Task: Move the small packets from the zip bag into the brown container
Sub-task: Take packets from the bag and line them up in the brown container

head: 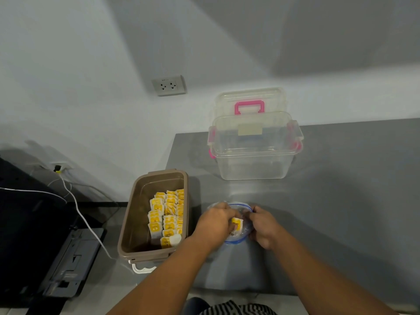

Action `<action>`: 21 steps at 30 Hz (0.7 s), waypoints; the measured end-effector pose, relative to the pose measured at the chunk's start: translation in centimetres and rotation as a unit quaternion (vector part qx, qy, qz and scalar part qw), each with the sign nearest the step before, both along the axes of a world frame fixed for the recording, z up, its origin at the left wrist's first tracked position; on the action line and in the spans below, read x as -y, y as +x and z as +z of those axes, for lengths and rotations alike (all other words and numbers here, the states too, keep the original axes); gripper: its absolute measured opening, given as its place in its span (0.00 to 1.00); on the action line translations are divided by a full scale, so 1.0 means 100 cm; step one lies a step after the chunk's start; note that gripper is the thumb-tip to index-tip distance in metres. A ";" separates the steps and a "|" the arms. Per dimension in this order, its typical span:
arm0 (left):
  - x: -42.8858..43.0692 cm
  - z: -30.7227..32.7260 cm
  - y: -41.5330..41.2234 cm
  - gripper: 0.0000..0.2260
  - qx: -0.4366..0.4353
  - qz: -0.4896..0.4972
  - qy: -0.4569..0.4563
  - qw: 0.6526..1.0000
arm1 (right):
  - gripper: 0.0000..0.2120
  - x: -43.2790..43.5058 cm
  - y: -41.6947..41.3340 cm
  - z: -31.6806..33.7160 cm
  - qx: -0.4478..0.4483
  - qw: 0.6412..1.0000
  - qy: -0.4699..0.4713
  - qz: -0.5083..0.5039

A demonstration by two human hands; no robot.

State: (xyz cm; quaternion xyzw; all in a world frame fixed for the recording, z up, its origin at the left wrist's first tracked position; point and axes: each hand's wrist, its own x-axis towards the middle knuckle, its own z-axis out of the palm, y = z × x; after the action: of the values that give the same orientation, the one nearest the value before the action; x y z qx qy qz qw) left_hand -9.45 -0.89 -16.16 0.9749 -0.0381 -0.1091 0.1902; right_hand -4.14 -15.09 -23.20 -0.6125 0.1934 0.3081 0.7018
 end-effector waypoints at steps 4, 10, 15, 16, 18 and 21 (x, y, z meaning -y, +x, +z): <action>0.001 0.001 0.003 0.15 0.003 -0.020 0.042 0.999 | 0.08 -0.003 0.002 0.003 -0.019 1.000 -0.014 0.007; 0.000 0.007 0.009 0.10 0.014 0.019 0.029 0.999 | 0.06 -0.003 0.002 0.004 -0.019 1.000 -0.006 -0.008; -0.005 0.011 0.018 0.07 0.018 0.073 0.005 0.997 | 0.07 -0.007 -0.001 0.008 0.097 0.990 -0.103 0.021; -0.005 0.013 0.019 0.06 0.022 0.079 0.002 0.997 | 0.08 -0.008 -0.001 0.010 0.121 0.984 -0.128 0.025; -0.007 0.014 0.019 0.05 0.035 0.088 0.001 0.996 | 0.07 -0.008 0.002 0.012 0.139 0.980 -0.141 0.022; -0.011 0.018 0.020 0.04 0.092 0.114 -0.026 0.989 | 0.04 -0.008 0.007 0.011 0.130 0.982 -0.132 0.022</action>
State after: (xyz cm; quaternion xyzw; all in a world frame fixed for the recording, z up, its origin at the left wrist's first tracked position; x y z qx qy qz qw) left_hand -7.41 0.25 -14.35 0.9735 0.0529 0.0042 0.2223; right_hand -3.47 -14.30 -22.07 -0.7390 0.1258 0.2132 0.6266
